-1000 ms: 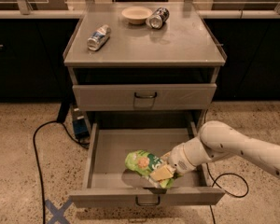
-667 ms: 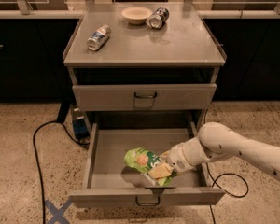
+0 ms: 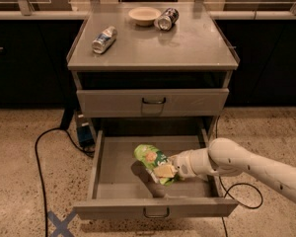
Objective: Place green rice chip bag into middle drawer
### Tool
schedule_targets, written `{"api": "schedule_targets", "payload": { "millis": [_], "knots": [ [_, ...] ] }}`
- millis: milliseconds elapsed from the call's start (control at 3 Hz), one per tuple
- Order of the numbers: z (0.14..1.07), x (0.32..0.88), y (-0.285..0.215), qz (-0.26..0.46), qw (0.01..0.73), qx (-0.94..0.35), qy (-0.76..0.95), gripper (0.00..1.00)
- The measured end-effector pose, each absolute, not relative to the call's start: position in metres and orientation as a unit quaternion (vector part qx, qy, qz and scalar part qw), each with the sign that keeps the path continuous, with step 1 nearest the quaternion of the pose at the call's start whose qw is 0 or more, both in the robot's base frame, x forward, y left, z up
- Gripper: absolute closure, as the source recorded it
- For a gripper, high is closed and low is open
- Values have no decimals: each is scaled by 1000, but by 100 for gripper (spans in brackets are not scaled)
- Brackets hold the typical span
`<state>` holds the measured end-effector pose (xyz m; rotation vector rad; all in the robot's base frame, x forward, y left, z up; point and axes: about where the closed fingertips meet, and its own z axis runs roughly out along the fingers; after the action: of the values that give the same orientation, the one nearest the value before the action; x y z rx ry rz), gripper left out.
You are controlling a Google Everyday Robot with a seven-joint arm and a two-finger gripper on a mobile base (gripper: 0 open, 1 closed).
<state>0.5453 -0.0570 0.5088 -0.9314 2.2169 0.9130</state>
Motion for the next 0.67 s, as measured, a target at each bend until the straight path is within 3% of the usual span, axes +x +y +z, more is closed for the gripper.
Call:
{"api": "schedule_targets", "payload": {
  "millis": [667],
  "knots": [
    [479, 595, -56, 322, 307, -287, 848, 100]
  ]
}}
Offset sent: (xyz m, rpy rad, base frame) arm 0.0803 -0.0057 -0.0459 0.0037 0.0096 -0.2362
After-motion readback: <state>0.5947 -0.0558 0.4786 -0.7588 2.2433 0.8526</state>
